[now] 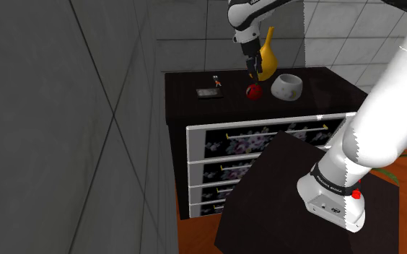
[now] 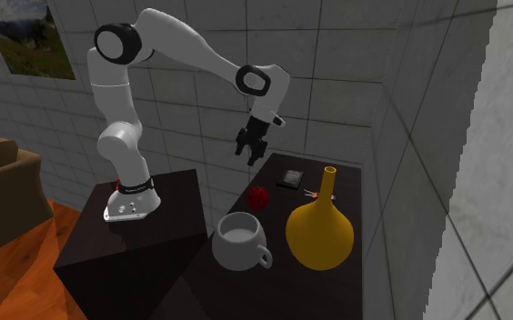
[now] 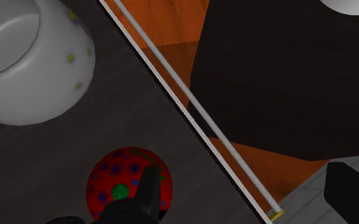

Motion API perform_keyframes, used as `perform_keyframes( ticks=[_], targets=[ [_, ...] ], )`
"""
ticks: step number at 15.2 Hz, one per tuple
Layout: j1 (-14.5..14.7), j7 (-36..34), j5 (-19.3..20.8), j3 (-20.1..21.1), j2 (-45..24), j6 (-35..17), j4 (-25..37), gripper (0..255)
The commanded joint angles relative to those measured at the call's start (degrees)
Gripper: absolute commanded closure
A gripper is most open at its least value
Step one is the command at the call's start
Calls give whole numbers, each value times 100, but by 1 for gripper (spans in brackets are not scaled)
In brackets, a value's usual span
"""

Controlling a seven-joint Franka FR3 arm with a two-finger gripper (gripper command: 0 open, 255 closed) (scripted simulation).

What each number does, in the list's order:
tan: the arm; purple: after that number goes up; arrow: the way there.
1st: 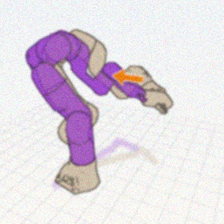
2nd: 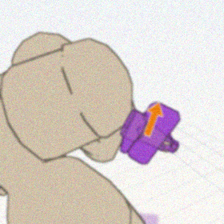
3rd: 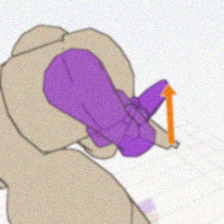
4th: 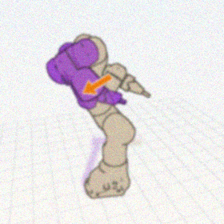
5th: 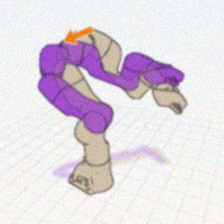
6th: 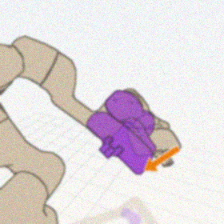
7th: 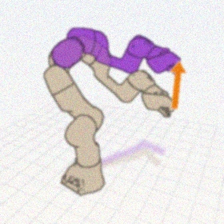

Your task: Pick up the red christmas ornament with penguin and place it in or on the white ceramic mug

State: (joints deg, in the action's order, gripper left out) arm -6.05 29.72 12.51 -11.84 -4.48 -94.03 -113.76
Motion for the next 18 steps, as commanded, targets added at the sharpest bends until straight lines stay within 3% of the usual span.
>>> perform_keyframes(
  ticks=[1,7,14,18],
  targets=[
    [-59,162,124,-50,-448,-40,284,0],
    [-252,611,429,-160,-1875,7,1435,0],
    [-325,552,501,-205,-1809,-521,856,0],
    [-331,548,508,-209,-1806,-564,812,0]
  ],
)
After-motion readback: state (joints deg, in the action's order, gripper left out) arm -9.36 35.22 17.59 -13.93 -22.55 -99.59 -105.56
